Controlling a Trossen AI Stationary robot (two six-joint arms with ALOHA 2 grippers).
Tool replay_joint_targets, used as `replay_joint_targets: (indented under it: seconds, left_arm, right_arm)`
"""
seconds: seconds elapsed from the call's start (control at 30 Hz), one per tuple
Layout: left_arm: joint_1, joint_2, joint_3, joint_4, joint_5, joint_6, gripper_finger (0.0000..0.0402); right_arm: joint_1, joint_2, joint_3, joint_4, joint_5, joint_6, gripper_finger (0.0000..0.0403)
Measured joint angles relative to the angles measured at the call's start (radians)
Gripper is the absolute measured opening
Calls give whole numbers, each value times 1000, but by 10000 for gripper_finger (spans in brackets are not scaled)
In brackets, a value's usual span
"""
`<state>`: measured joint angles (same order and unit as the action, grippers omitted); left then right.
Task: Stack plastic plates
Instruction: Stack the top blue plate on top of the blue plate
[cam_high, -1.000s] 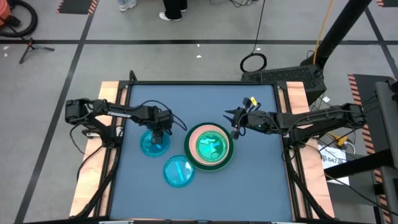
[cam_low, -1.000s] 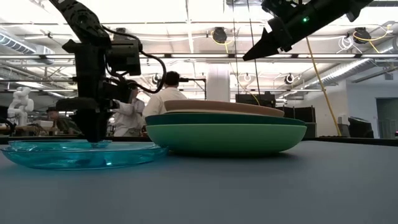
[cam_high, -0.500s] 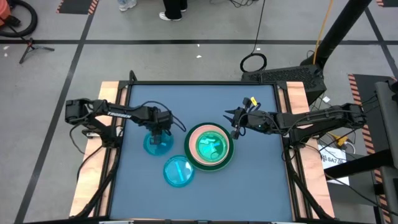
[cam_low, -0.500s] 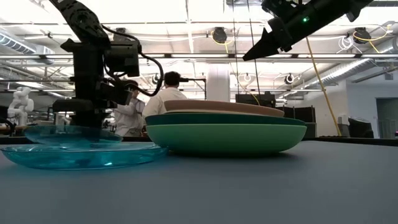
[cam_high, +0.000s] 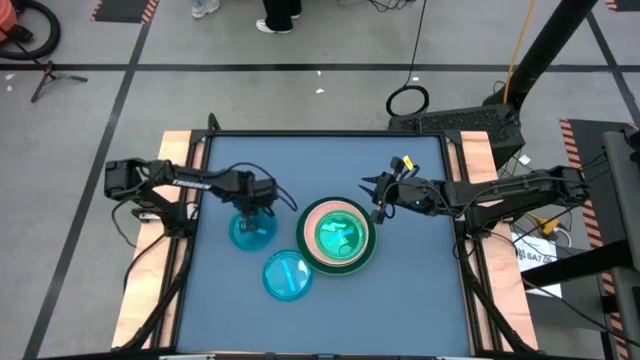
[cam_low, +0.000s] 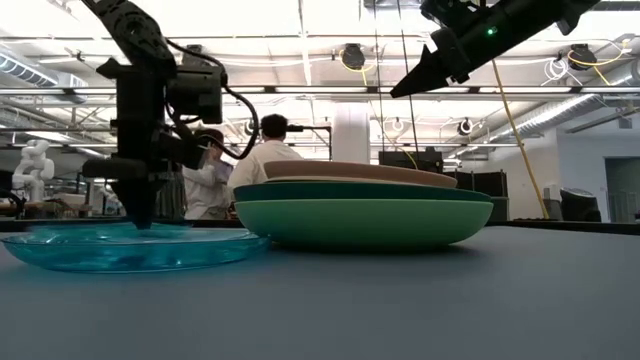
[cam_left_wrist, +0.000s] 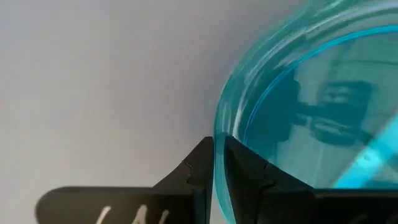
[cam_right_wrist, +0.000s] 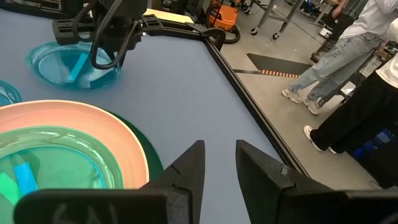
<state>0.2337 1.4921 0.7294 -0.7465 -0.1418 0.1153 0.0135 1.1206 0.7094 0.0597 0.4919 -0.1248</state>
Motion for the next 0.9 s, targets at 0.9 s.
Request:
replay_joint_targets:
  seconds: [0.9]
  left_arm:
    - [0, -1, 510, -379, -97, -1, 39]
  right_arm:
    - [0, 0, 0, -16, 0, -15, 86]
